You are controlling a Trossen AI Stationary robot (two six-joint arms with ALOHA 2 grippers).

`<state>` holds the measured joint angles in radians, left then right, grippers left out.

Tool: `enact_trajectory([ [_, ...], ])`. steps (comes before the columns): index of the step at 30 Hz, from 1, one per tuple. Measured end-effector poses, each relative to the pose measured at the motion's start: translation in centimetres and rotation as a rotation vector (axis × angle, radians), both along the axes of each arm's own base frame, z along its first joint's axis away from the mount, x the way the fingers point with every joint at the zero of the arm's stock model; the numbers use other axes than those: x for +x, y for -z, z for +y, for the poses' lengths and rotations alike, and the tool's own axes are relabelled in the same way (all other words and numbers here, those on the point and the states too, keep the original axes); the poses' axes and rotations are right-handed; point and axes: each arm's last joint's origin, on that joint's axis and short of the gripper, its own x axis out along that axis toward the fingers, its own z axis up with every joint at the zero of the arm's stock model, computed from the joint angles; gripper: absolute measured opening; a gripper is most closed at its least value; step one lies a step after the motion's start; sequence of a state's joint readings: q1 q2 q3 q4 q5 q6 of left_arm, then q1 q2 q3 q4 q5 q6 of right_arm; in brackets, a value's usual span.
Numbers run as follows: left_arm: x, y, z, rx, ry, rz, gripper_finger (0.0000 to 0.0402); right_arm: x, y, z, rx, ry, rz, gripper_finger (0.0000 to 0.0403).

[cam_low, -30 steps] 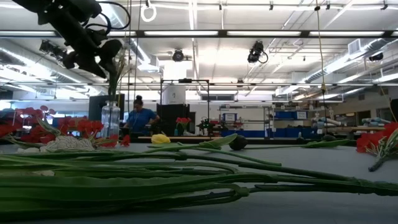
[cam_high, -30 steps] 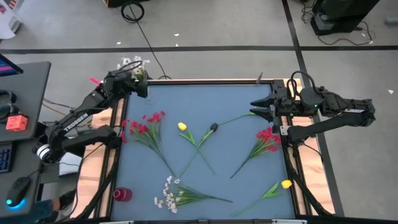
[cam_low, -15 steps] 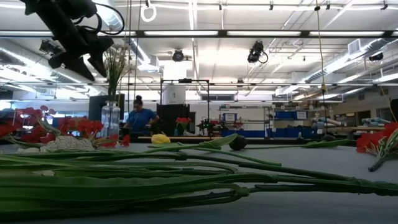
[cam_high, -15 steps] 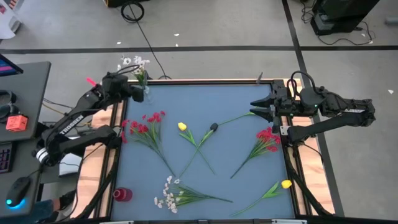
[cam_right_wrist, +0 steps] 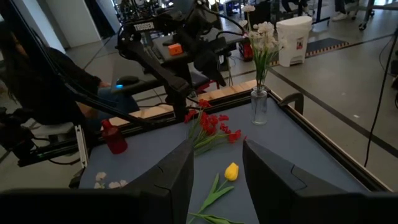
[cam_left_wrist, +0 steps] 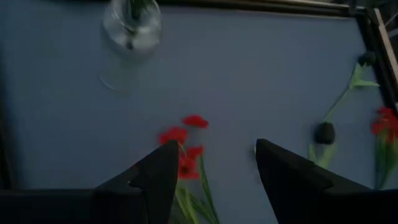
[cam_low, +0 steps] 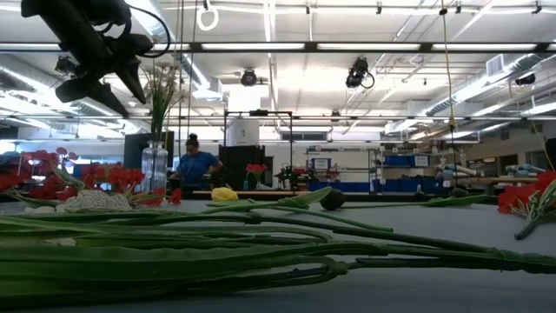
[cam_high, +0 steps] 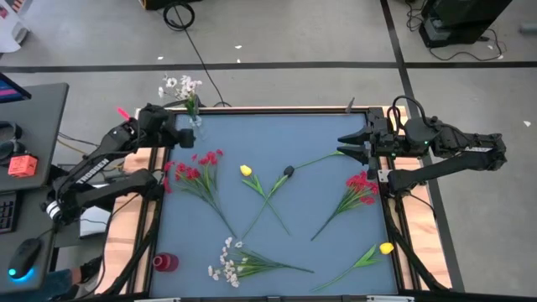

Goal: Sort flowers into vase by color
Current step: Put the left yellow flower into the transparent vase

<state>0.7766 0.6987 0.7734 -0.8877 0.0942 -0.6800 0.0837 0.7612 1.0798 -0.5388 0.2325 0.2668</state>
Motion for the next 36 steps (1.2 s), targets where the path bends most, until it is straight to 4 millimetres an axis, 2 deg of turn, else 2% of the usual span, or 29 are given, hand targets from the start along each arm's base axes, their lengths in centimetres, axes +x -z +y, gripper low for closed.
enact_trajectory([
  [9, 2.2, 2.0, -2.7, -0.135, -0.006, -0.033, 0.0219, 0.0, 0.0, 0.0, 0.000, 0.000, 0.000, 0.0147],
  [14, 3.7, 2.8, -4.2, -0.161, -0.007, -0.119, 0.0219, 0.0, 0.0, 0.0, 0.000, 0.000, 0.000, 0.0147],
  [21, 6.3, 4.1, -6.5, -0.184, 0.070, -0.124, 0.0219, 0.0, 0.0, 0.0, 0.000, 0.000, 0.000, 0.0147],
  [31, 8.6, 5.2, -7.0, -0.139, 0.063, -0.100, 0.0219, 0.0, 0.0, 0.0, 0.000, 0.000, -0.001, 0.0147],
  [36, 9.8, 6.2, -8.5, -0.153, 0.066, -0.078, 0.0219, 0.0, 0.0, 0.0, 0.000, 0.000, 0.000, 0.0147],
])
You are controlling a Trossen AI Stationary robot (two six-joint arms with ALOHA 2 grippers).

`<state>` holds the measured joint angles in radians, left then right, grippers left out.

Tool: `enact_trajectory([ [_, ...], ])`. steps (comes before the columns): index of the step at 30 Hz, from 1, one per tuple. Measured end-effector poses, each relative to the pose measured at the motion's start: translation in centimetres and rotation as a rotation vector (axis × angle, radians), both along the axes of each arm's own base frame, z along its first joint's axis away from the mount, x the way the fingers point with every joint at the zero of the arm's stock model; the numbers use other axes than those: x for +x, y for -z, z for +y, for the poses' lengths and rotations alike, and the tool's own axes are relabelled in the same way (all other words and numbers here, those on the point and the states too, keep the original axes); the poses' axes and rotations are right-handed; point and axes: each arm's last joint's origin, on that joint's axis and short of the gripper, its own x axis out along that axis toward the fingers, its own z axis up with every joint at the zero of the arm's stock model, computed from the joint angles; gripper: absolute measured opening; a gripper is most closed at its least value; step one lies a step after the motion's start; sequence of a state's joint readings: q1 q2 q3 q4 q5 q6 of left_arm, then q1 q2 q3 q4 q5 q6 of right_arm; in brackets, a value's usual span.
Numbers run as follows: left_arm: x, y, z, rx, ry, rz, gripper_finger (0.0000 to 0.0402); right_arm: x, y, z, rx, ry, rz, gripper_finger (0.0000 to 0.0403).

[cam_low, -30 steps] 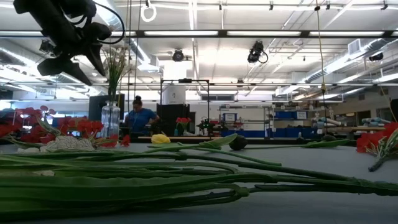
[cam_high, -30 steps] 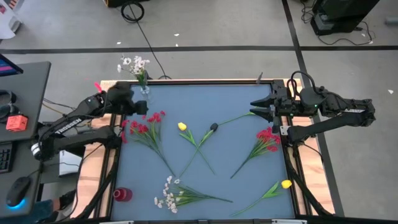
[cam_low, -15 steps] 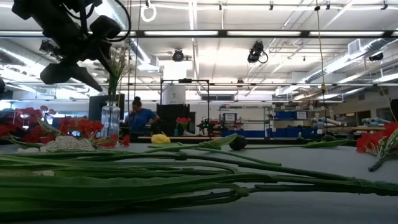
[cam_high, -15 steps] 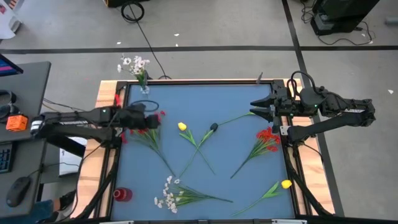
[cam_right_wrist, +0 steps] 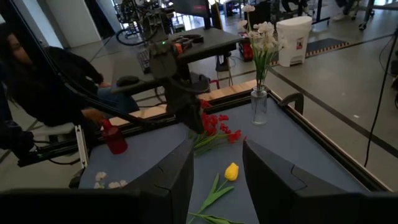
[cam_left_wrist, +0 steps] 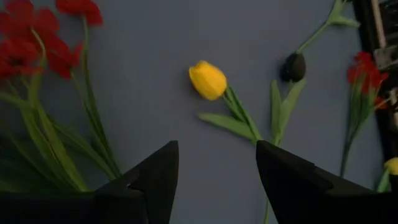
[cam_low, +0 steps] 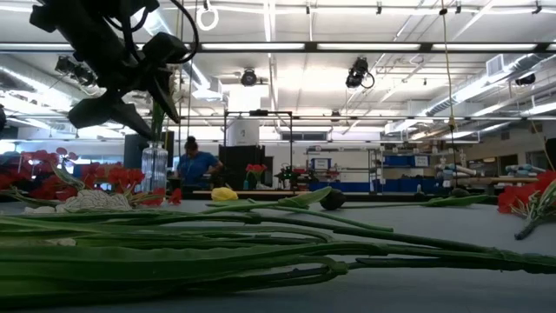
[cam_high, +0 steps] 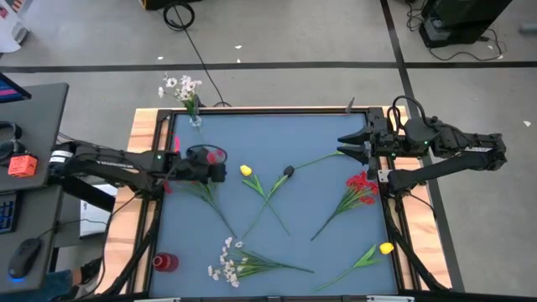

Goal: Sort flowers into vase by color
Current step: Put the left yellow flower into the transparent vase

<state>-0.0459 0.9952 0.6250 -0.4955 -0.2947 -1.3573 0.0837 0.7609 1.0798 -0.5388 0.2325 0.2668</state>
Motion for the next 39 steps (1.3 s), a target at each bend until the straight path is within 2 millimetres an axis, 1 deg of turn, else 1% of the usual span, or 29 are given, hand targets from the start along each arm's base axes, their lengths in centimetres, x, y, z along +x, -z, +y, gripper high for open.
enact_trajectory([
  [4, 1.0, 0.6, -1.2, -0.012, -0.002, -0.013, 0.0219, 0.0, 0.0, 0.0, 0.000, 0.000, -0.001, 0.0147],
  [8, 2.1, 0.8, -2.0, -0.023, -0.006, -0.071, 0.0219, 0.0, 0.0, 0.0, 0.001, 0.000, -0.005, 0.0147],
  [14, 4.3, 1.7, -3.1, -0.042, 0.023, -0.157, 0.0219, 0.0, -0.2, 0.0, 0.002, 0.000, -0.017, 0.0147],
  [17, 5.7, 2.5, -3.8, -0.047, 0.048, -0.195, 0.0219, 0.1, -0.3, 0.0, 0.003, 0.000, -0.031, 0.0147],
  [19, 6.6, 3.1, -4.3, -0.011, 0.100, -0.221, 0.0219, 0.1, -0.4, 0.0, 0.003, 0.000, -0.038, 0.0147],
  [22, 8.4, 3.3, -5.3, 0.115, 0.234, -0.329, 0.0214, 0.1, -0.4, 0.0, 0.003, 0.000, -0.040, 0.0147],
  [25, 9.7, 3.7, -5.9, 0.150, 0.270, -0.400, 0.0201, 0.1, -0.4, 0.0, 0.004, 0.000, -0.042, 0.0147],
  [27, 10.4, 4.2, -6.1, 0.153, 0.263, -0.390, 0.0190, 0.1, -0.4, 0.0, 0.004, 0.000, -0.045, 0.0147],
  [32, 12.0, 4.1, -6.4, 0.138, 0.243, -0.405, 0.0171, 0.1, -0.4, 0.0, 0.004, 0.000, -0.047, 0.0147],
  [35, 12.4, 4.1, -6.5, 0.110, 0.226, -0.394, 0.0165, 0.1, -0.5, 0.0, 0.004, 0.000, -0.052, 0.0147],
  [37, 12.5, 4.1, -6.3, 0.054, 0.175, -0.376, 0.0159, 0.1, -0.5, 0.0, 0.005, 0.000, -0.052, 0.0147],
  [39, 12.3, 4.5, -6.0, -0.004, 0.116, -0.329, 0.0151, 0.1, -0.5, 0.0, 0.004, 0.000, -0.052, 0.0147],
])
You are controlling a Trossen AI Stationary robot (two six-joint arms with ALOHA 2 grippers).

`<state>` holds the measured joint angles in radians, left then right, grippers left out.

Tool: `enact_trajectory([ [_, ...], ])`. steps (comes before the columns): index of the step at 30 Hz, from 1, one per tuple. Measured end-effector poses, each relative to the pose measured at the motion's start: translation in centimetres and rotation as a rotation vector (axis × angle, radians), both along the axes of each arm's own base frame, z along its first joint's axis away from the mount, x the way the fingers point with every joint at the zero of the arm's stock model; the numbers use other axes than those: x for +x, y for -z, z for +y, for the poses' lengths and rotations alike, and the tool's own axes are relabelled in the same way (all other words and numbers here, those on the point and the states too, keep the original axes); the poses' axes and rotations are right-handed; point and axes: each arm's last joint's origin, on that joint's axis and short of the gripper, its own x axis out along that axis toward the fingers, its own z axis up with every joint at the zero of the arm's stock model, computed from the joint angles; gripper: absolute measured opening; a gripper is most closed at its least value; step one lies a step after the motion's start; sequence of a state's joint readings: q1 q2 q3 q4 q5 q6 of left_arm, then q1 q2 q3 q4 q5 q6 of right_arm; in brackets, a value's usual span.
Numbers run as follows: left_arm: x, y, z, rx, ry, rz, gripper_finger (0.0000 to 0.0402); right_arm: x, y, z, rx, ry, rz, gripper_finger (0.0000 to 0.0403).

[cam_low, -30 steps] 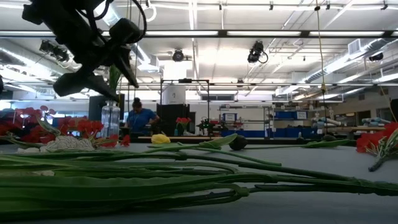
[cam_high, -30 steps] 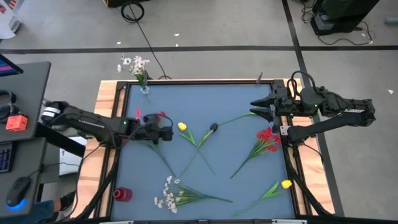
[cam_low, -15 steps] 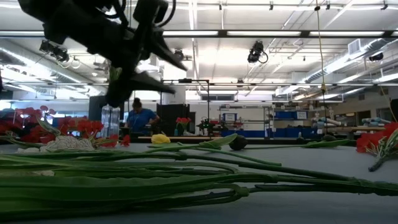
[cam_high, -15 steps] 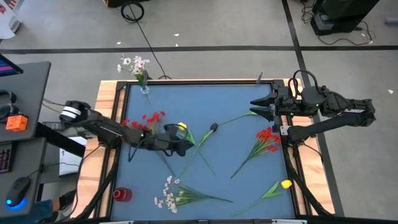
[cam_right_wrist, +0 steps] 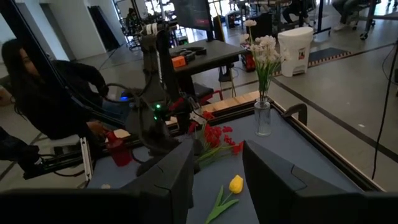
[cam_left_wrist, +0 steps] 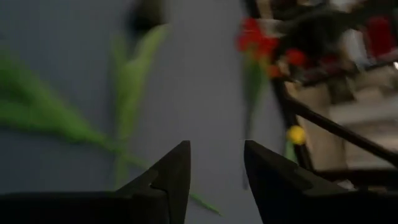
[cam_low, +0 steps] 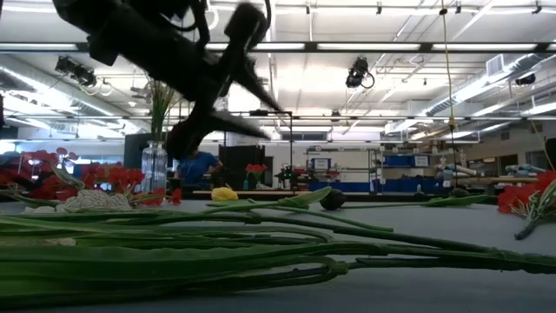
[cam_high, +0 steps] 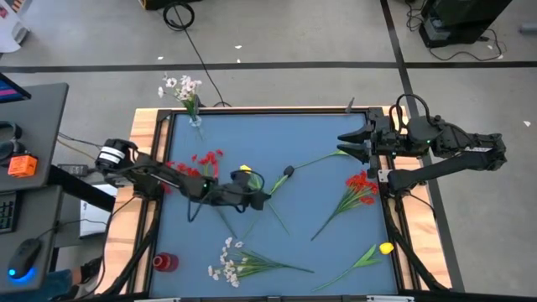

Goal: Sort flowers into vase by color
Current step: Put the left yellow flower into the transparent vase

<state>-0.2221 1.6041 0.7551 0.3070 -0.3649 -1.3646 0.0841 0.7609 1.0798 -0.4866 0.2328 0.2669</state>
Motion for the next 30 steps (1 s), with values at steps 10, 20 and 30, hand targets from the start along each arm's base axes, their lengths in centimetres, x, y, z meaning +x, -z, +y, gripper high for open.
enact_trajectory([
  [10, -0.6, 1.4, 3.6, -0.213, -0.333, 0.085, 0.0126, 0.0, 0.0, 0.0, 0.000, 0.000, 0.000, 0.0147],
  [20, -0.6, 1.5, 2.8, -0.356, -0.371, 0.063, 0.0126, 0.0, 0.0, 0.0, 0.000, 0.000, 0.000, 0.0147],
  [30, 0.4, 2.0, 2.4, -0.451, -0.366, 0.139, 0.0121, 0.0, -0.1, 0.0, 0.001, 0.000, -0.011, 0.0147],
])
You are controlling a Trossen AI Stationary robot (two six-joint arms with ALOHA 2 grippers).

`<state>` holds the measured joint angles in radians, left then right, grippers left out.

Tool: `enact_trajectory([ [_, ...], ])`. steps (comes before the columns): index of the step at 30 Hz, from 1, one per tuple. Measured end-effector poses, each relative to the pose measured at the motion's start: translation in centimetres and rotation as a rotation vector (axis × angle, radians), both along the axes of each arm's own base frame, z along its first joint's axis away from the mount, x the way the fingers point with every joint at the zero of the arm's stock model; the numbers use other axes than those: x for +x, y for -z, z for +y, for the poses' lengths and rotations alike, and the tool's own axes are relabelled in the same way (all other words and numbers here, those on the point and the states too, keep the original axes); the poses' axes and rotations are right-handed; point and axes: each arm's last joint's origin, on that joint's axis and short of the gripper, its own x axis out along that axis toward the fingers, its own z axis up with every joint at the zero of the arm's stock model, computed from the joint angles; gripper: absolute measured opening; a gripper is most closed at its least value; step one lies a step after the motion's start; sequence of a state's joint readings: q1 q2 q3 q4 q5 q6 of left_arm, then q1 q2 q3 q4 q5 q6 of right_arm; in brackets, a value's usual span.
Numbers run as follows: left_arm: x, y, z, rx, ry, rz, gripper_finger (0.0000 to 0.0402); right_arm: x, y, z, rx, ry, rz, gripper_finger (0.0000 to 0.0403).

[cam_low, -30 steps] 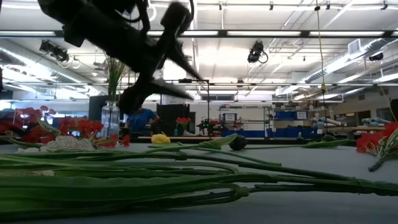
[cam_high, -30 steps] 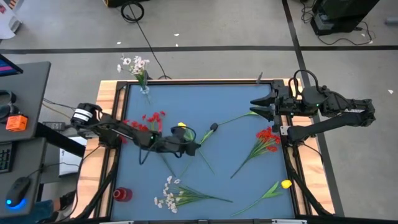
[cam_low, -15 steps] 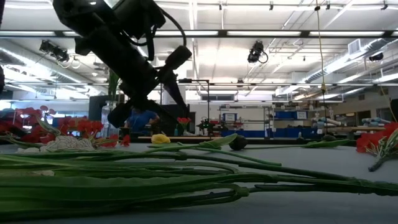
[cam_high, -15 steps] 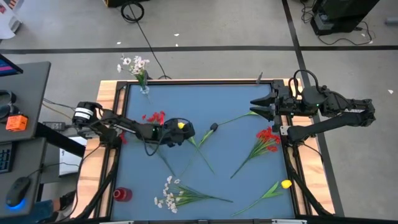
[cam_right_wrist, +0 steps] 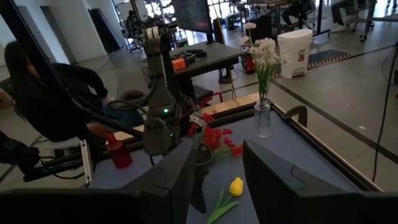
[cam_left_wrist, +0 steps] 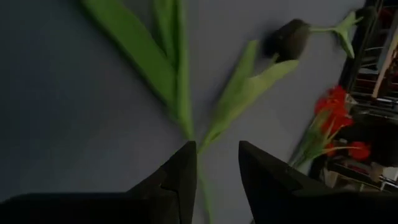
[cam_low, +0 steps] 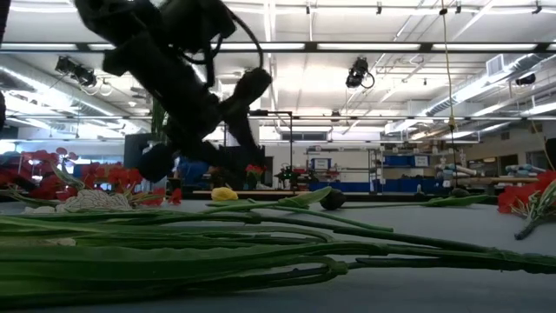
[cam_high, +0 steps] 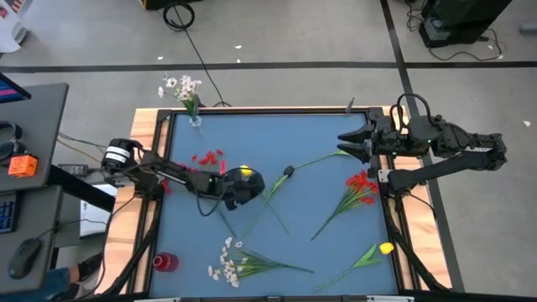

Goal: Sort flowers into vase by color
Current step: Put the left yellow flower into the transparent vase

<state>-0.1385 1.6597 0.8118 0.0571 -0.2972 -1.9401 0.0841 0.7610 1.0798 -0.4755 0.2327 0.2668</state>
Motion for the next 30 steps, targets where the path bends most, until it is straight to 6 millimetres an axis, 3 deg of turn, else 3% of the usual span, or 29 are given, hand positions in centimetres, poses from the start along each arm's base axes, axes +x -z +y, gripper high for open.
enact_trajectory([
  [12, 2.3, 1.6, 2.8, 0.004, 0.040, 0.134, 0.0081, 1.0, -0.1, 0.1, 0.002, 0.000, -0.024, 0.0147],
  [30, 1.9, 1.8, 2.4, 0.032, 0.212, 0.234, 0.0079, 3.5, 0.4, 0.3, 0.001, 0.000, -0.006, 0.0147],
])
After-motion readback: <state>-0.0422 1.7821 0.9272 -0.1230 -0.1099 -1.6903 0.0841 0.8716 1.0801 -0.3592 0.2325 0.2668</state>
